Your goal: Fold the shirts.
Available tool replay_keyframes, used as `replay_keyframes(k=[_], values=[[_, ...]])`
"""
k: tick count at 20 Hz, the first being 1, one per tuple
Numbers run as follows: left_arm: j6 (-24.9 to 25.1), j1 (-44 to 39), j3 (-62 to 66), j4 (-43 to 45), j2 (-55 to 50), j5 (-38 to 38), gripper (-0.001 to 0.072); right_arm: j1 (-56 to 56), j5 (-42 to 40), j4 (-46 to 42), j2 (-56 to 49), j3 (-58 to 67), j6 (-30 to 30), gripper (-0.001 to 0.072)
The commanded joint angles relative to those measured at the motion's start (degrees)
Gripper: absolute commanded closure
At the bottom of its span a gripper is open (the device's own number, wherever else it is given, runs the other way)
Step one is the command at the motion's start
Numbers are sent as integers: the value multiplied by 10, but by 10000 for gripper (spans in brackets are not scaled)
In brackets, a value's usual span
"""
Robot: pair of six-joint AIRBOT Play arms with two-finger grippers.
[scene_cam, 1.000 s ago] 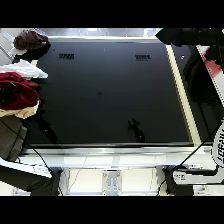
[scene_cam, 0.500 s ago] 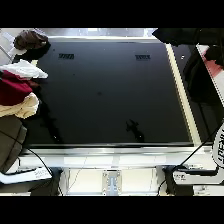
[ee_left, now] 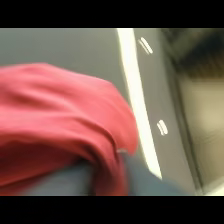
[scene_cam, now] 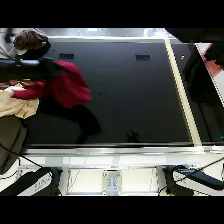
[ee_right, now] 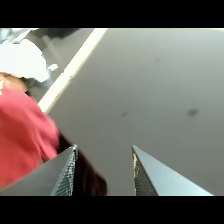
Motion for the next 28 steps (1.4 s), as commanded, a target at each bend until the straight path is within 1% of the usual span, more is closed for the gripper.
replay_keyframes(k=[1,2,3,4,5,6,7,8,9,10,11,13,14,15,18,19,20,21,23,25,27,28], values=[[77,-122,0,-23,5,76,-13,0,8,-81,55,2,-23,320],[99,-123,0,-17,8,120,-13,0,8,-106,66,2,-28,320],[101,-116,0,29,10,149,-13,0,10,-132,73,2,-28,320],[76,-101,0,123,10,158,-11,0,18,-155,76,2,-28,320],[3,-82,0,246,7,151,-7,0,37,-181,75,1,-29,320],[-106,-57,0,391,0,129,-7,0,56,-205,71,-8,-28,320],[-199,-31,0,501,-9,106,-7,0,76,-225,68,-30,-28,320],[-274,4,0,570,-19,91,-7,0,90,-232,64,-59,-28,320],[-306,42,0,580,-30,88,-1,0,100,-231,58,-93,-24,320],[-310,84,0,549,-44,87,0,0,103,-223,51,-135,-19,320],[-310,122,0,503,-60,69,0,1,103,-212,43,-180,-11,320],[-309,194,0,403,-110,-16,0,1,102,-174,28,-263,-9,320],[-299,221,0,369,-134,-46,2,1,95,-155,22,-299,-9,320],[-288,245,0,337,-157,-60,2,1,82,-139,18,-334,-9,320],[-270,288,0,277,-204,-64,6,1,57,-110,16,-387,-9,320],[-256,297,0,261,-217,-63,61,1,56,-104,17,-388,-10,320],[-238,305,0,245,-231,-64,142,1,50,-99,17,-388,-10,320],[-220,310,0,236,-247,-68,158,1,46,-91,17,-388,-10,320],[-218,313,0,233,-280,-71,160,1,43,-83,17,-388,-10,320],[-178,313,0,187,-311,-61,160,1,41,-83,17,-388,-9,320],[-168,313,0,141,-339,-41,160,1,31,-74,17,-388,-9,320],[-168,313,0,132,-349,-29,160,1,24,-66,17,-388,-9,320]])
